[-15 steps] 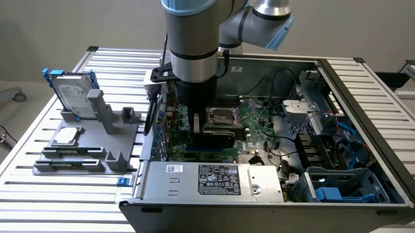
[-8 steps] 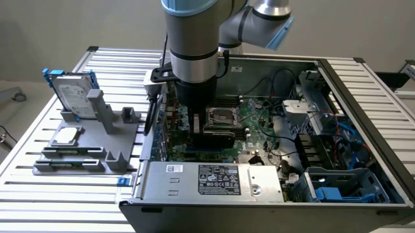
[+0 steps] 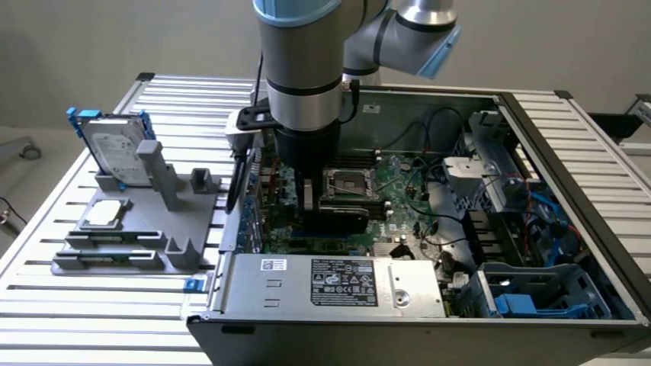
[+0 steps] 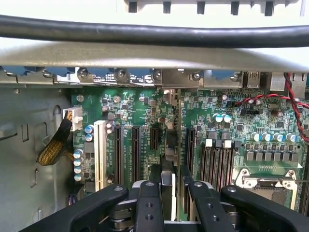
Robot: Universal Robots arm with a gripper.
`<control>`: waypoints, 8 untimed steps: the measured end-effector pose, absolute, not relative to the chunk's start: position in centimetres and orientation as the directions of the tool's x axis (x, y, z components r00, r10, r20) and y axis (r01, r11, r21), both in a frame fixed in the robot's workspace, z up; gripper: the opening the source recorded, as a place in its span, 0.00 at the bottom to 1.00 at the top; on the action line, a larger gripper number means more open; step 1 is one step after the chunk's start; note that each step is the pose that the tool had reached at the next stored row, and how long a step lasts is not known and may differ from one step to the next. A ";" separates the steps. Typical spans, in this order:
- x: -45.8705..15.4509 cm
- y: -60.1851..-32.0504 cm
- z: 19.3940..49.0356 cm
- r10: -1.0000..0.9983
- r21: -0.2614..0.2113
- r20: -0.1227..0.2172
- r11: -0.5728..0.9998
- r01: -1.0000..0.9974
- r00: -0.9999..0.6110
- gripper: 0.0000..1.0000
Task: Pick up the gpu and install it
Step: 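Insert the gpu into the slot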
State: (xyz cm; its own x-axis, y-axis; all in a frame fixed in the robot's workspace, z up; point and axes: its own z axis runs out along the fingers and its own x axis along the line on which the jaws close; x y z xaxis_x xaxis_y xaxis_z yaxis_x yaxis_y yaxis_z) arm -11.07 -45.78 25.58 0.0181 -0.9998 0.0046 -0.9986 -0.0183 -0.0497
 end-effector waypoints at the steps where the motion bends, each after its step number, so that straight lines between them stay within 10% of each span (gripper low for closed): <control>1: -11.1 -45.8 25.6 -1.000 -0.050 0.005 -0.018 -0.999 0.018 0.27; 8: -11.1 -45.8 25.5 -1.000 -0.050 0.004 -0.018 -0.999 0.018 0.28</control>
